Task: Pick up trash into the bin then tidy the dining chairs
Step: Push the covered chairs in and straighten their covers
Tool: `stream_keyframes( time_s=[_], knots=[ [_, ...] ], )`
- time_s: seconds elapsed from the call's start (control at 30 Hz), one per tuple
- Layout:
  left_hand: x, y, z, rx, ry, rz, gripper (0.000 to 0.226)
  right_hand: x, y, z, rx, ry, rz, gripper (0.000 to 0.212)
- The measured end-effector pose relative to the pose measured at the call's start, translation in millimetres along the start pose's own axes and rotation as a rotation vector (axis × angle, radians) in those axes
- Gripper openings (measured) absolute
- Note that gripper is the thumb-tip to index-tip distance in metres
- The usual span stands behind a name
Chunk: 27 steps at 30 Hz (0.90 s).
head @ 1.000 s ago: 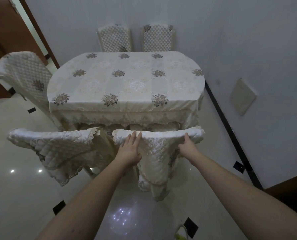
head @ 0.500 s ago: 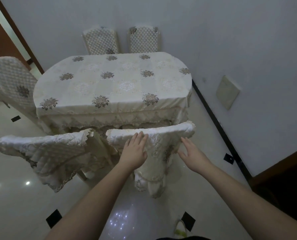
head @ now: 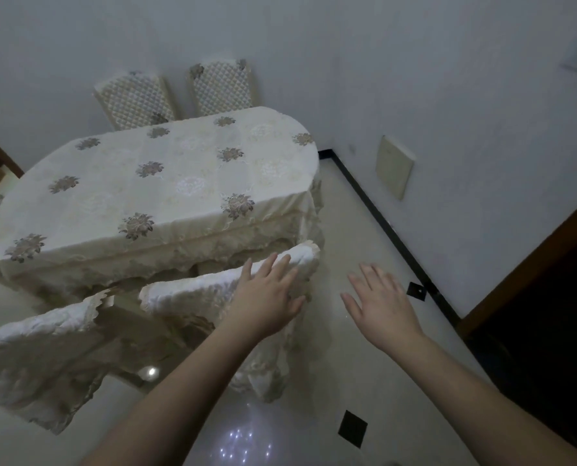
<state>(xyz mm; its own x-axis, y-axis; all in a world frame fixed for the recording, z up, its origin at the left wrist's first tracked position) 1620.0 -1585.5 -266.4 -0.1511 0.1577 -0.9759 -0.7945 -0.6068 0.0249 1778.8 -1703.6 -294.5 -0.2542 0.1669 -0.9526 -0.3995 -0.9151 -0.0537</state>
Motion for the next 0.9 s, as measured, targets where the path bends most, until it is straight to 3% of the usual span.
stream_keyframes(
  time_s=[0.23,0.47,0.7,0.9],
  knots=[
    [-60,-92,-78,0.069,-0.011,-0.037,0.065,-59,-18,-116,0.060,-0.040,-0.069,0.071],
    [-49,-133,-122,-0.013,0.123,0.000,0.077,-75,-30,-198,0.101,-0.055,-0.022,0.068],
    [-55,-179,-139,-0.042,0.154,-0.009,0.077,-90,-83,-219,0.061,-0.128,-0.030,0.068],
    [-58,-269,-114,-0.060,0.135,-0.046,0.075,-105,-180,-223,-0.002,-0.062,-0.063,0.064]
  ],
)
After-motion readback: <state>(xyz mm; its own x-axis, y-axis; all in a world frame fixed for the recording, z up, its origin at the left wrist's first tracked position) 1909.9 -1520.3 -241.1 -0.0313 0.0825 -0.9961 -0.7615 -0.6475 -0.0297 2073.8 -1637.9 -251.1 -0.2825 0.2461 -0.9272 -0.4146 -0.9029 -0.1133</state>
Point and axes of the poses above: each hand's wrist, its own y-axis away from the middle knuckle, its own x-axis out of the palm, z = x × y, the point moved 5 cm from there along -y, towards the middle knuckle, and after that the axes turned 9 degrees about -y, right-handed, at the moved point
